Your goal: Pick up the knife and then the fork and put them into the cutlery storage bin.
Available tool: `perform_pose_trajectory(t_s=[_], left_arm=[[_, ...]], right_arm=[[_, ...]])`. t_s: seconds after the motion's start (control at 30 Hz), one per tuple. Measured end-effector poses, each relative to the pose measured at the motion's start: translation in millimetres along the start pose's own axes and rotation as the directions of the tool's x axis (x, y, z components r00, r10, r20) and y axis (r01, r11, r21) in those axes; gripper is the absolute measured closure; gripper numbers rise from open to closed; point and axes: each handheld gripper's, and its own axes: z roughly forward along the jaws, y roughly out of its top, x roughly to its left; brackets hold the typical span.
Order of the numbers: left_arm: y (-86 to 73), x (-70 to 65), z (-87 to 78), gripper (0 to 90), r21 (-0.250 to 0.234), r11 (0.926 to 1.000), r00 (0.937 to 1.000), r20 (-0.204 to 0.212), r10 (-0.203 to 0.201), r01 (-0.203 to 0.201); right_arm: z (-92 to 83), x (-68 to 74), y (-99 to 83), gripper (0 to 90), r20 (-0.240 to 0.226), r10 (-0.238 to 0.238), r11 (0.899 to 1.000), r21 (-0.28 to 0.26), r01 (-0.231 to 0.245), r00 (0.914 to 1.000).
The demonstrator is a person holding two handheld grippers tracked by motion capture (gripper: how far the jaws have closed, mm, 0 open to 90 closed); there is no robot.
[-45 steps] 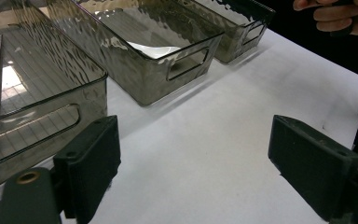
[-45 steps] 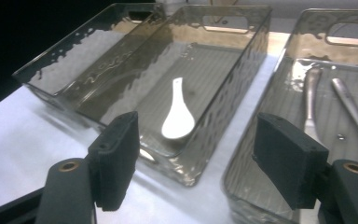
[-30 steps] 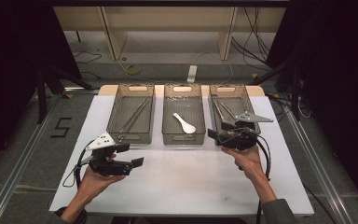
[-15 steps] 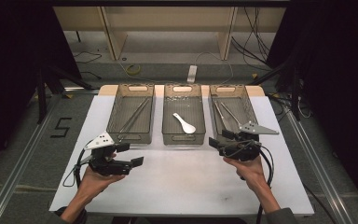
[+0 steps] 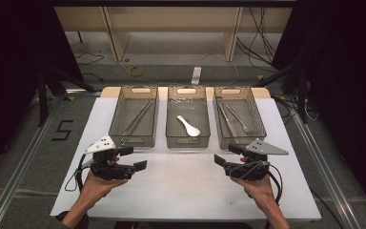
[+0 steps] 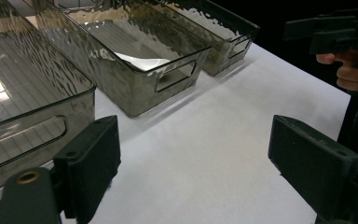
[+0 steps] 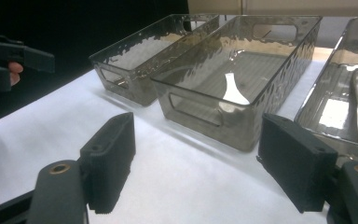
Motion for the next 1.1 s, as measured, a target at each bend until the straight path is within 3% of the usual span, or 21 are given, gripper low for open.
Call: perform_pose_trajectory(t_s=[0.4,1.1], left_arm=[[-0.1,-2.1,-1.1,16.3,-0.022,0.9998,0.9998,0.022,0.0,0.0],[-0.2,-5.1,-1.7,16.3,-0.034,0.999,0.9989,0.035,0.031,-0.03]], right_arm=[[-11.5,4.5,-16.8,27.4,0.011,-0.024,1.0,-0.004,0.024,0.9997],[-18.7,5.5,-29.4,25.7,0.028,-0.017,1.0,0.007,0.017,0.9995]])
